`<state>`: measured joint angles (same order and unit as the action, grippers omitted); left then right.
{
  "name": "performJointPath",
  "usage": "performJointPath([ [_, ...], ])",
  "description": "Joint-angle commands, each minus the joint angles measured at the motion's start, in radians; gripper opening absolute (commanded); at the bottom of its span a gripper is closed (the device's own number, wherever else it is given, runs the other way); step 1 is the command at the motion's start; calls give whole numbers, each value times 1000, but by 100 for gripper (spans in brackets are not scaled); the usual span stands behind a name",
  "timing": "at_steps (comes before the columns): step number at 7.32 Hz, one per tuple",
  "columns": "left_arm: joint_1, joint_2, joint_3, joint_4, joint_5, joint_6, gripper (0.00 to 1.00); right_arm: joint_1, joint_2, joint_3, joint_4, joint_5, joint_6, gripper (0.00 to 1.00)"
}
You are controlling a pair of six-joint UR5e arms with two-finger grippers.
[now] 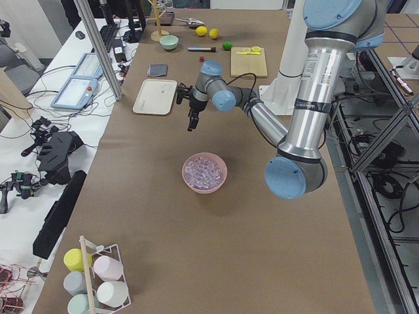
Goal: Mash ice and strawberries in cup
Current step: 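Move the left gripper back over the ice bowl and lower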
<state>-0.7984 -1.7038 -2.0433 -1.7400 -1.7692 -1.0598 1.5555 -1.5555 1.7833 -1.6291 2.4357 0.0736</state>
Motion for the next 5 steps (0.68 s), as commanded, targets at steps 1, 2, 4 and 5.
performJointPath([
  [1,-44,252,-3,-241,-31,76,97,0,0,-1,2,0,-1,100],
  [2,-80,294,6,-278,-88,121,97,0,-1,-1,0,0,-2,100],
  [4,-87,320,35,-297,-93,191,97,-2,-5,-8,2,0,-3,100],
  [5,-85,314,89,-356,-93,193,96,-2,-8,-8,2,2,-3,100],
])
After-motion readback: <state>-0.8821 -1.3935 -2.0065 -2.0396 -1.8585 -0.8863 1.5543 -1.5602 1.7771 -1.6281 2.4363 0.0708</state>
